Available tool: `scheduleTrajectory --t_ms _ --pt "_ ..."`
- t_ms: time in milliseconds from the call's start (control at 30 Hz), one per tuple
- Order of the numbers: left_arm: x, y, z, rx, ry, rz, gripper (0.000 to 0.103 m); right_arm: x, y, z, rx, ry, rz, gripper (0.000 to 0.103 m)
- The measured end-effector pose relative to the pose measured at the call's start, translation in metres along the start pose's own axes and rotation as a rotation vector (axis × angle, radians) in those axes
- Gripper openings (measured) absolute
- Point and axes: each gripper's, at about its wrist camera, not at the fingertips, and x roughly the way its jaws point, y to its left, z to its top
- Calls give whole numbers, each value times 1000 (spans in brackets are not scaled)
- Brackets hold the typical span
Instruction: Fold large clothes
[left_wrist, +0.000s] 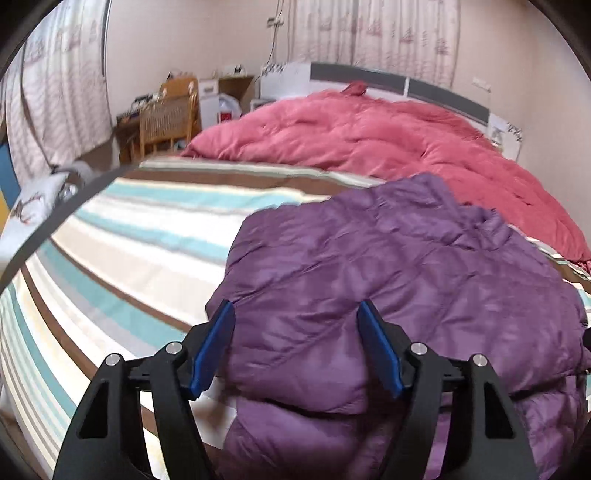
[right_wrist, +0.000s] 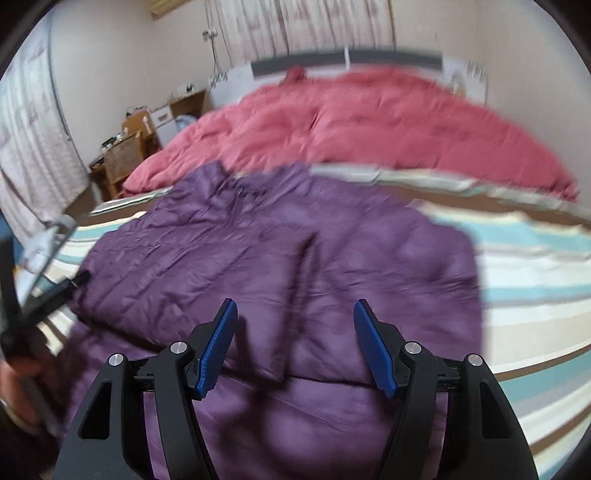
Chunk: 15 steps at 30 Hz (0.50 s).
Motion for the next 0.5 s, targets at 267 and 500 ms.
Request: scheduleTrajectory --t_ms 267,500 --pt "10 -3 0 -10 3 -16 69 18 3 16 88 -4 39 10" --pt "36 -15 -3 50 98 28 70 51 -6 18 38 47 -27 9"
